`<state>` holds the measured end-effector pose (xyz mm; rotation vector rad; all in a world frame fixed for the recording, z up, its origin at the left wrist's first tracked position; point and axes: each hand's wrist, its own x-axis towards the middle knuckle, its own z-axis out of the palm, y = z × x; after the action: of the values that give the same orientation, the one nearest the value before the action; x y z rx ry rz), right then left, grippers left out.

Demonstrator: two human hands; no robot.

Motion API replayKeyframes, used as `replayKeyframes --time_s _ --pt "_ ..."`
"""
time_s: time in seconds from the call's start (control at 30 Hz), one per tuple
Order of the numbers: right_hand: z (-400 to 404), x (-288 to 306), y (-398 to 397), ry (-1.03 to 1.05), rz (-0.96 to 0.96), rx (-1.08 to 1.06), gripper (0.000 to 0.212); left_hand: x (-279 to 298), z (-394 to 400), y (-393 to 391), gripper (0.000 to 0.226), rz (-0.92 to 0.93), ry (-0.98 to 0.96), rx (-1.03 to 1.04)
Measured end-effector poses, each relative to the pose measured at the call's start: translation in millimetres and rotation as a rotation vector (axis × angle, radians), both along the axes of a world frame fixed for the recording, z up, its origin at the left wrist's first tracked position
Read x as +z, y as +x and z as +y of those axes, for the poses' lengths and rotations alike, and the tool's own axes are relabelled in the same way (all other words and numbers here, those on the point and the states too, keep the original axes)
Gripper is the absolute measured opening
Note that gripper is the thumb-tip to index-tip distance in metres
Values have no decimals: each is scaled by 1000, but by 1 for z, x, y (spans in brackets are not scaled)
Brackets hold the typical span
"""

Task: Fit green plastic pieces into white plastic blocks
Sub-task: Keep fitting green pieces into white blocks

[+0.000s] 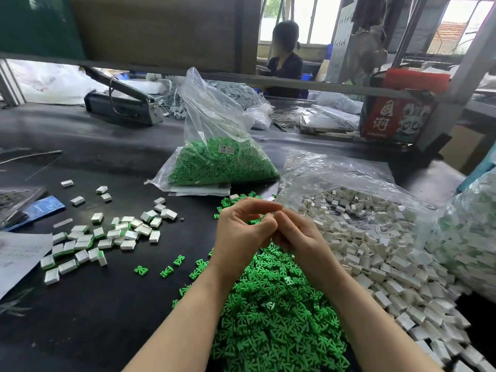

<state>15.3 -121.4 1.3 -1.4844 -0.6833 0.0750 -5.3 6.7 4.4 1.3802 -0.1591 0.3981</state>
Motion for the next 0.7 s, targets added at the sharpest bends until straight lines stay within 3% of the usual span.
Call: replayKeyframes --time_s 0.4,0.7 --pt "-2 3 -1 -23 15 29 24 0 0 1 18 22 -90 -64" --pt "0 -4 2 -35 -8 -50 32 -6 -9 6 18 41 -270 -135"
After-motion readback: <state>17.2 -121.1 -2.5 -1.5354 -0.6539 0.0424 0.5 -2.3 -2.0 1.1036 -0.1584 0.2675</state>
